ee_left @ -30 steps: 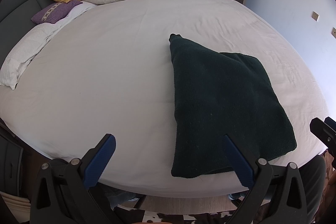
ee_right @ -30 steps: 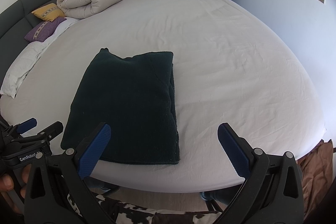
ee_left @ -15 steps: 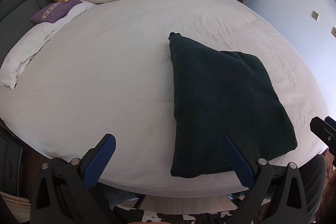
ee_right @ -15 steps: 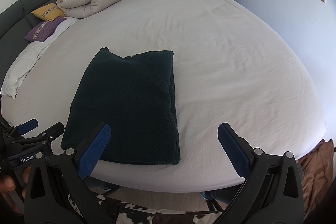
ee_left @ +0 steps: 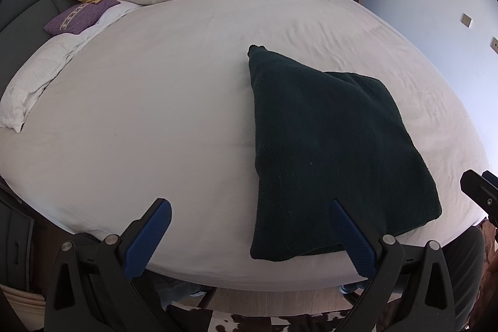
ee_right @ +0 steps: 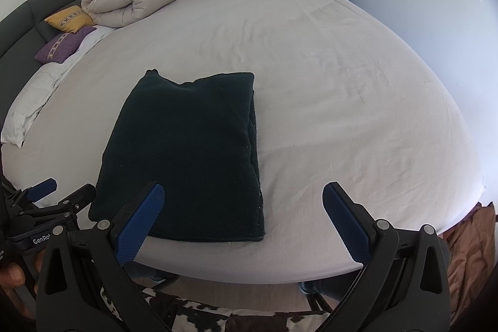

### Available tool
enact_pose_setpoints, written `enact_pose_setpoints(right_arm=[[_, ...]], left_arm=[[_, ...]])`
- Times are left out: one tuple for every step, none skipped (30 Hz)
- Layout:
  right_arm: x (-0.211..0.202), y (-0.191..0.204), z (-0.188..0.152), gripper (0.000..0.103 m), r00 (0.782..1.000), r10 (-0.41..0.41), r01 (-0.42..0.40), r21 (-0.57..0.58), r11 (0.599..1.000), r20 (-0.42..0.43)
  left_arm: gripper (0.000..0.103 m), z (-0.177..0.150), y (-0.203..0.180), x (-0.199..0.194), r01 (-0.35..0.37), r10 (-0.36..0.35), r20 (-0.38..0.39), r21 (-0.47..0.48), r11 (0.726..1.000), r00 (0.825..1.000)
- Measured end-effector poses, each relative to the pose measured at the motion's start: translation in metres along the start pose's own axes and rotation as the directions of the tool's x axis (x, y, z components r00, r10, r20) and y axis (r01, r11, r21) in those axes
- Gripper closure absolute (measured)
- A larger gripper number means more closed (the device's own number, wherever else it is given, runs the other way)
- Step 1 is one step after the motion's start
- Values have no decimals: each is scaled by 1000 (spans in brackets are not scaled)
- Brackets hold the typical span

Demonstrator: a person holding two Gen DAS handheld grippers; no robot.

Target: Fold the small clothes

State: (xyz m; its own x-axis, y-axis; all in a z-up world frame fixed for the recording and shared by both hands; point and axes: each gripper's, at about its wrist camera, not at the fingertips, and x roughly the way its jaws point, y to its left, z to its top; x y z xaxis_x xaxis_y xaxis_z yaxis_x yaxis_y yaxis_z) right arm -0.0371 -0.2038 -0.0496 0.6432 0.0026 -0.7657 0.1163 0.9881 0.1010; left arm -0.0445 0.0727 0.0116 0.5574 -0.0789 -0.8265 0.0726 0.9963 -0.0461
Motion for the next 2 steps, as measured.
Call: enact_pose_setpoints(right_arm=[[0, -1, 0, 0, 1000, 0, 0, 0, 1000, 1], [0, -1, 1, 0, 1000, 0, 0, 1, 1000, 2]], left_arm=[[0, 0, 0, 0, -1, 1, 2, 1, 1000, 1000], [0, 0, 0, 0, -3, 3, 3, 0, 1000, 1000]])
